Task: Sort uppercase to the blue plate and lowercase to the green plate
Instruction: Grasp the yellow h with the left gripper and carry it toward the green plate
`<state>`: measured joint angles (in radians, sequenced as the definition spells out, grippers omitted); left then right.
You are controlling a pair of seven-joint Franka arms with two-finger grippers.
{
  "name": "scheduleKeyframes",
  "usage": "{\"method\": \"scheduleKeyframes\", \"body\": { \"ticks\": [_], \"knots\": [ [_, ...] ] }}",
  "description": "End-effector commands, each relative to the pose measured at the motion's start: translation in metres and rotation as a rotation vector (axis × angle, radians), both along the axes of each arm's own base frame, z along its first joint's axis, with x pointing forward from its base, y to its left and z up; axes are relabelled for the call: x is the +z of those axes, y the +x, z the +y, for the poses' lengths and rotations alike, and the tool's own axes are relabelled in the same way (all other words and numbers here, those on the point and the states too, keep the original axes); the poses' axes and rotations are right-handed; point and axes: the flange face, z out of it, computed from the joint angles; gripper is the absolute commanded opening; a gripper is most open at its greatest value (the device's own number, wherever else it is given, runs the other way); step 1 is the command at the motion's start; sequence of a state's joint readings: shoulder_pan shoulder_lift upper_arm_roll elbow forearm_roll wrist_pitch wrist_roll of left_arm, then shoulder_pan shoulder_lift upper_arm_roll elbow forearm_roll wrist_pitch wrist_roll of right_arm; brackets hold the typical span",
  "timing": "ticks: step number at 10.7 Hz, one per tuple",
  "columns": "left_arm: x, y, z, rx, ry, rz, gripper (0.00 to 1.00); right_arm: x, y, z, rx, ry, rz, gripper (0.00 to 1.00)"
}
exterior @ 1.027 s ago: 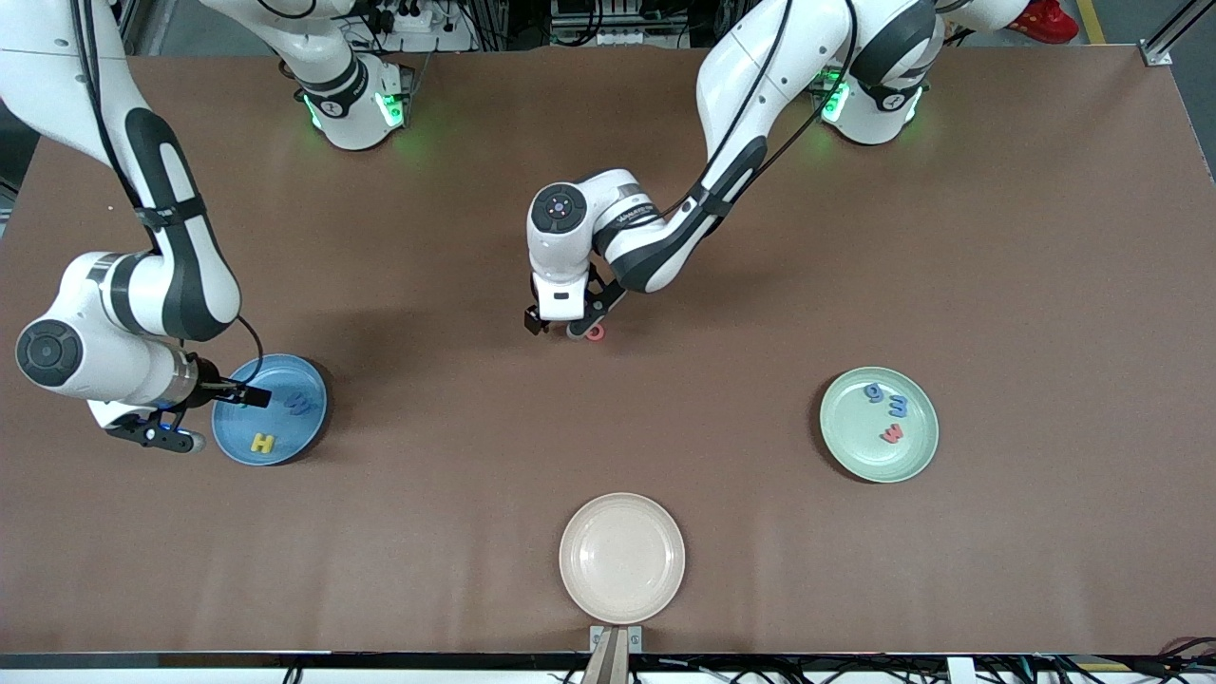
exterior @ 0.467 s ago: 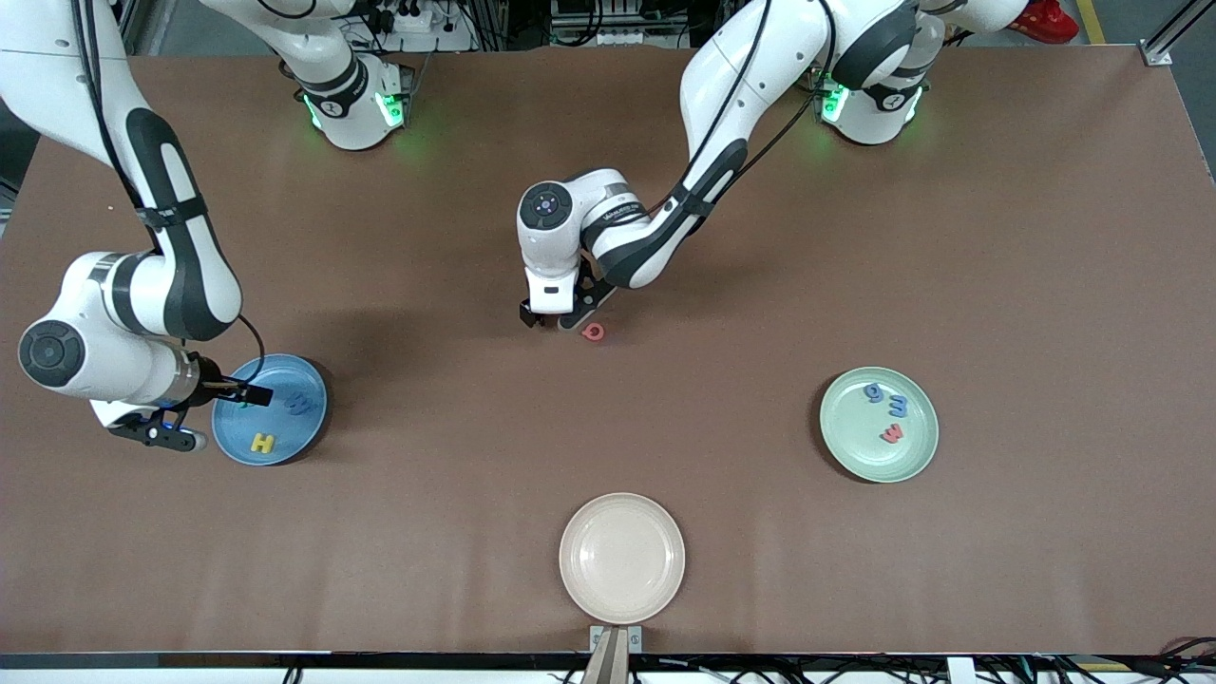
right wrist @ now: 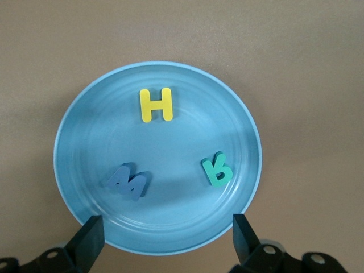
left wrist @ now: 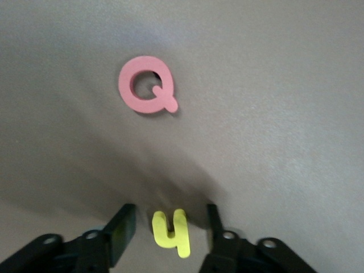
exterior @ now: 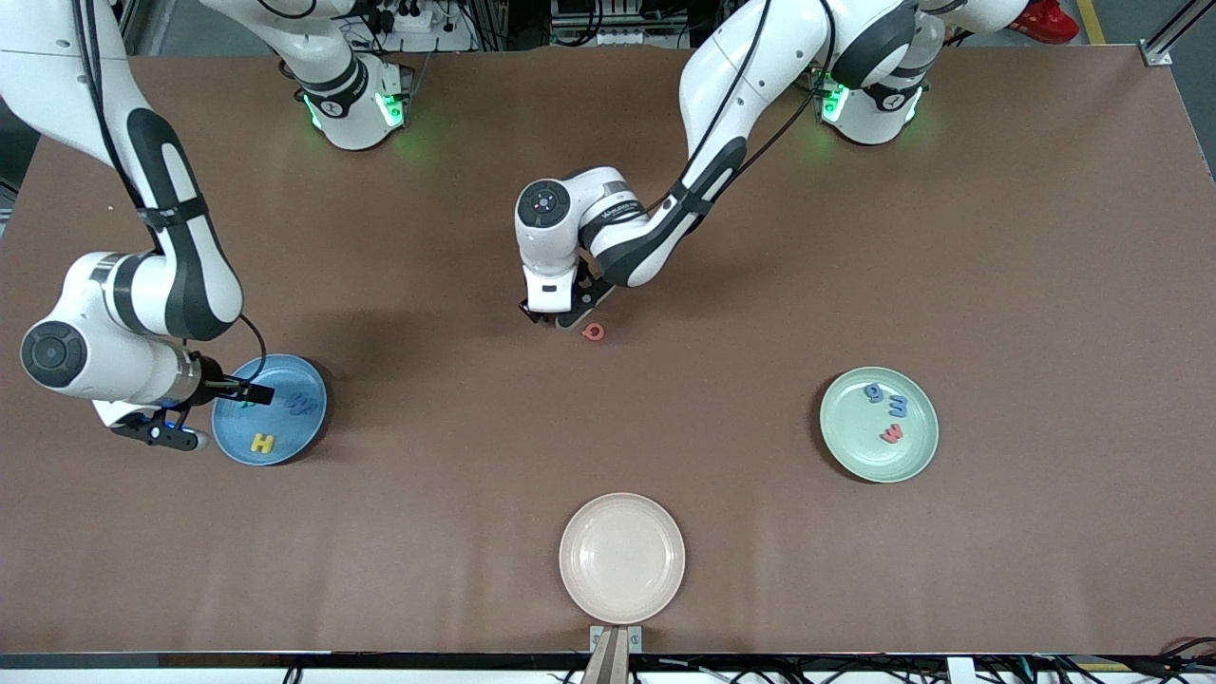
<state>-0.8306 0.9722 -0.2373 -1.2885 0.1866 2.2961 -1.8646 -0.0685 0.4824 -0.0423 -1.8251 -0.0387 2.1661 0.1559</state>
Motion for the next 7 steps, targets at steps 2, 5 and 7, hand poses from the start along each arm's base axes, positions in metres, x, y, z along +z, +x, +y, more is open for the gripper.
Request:
{"method": "scheduleKeyframes", "body": {
  "ticks": [2,5,7],
  "knots": [
    [0.001,0.0,0.0,0.004,0.024,0.017,0.0,0.0,-0.002,0.002,-0.006,0.007,0.013,1.0],
    [0.034,0.027,0.025,-0.068,0.094,0.033,0.0,0.0,-0.002,0.004,-0.002,0.007,0.013,1.0],
    [0.081,0.061,0.06,-0.142,0.142,0.05,0.0,0.0,-0.002,0.004,-0.003,0.007,0.014,1.0]
  ]
}}
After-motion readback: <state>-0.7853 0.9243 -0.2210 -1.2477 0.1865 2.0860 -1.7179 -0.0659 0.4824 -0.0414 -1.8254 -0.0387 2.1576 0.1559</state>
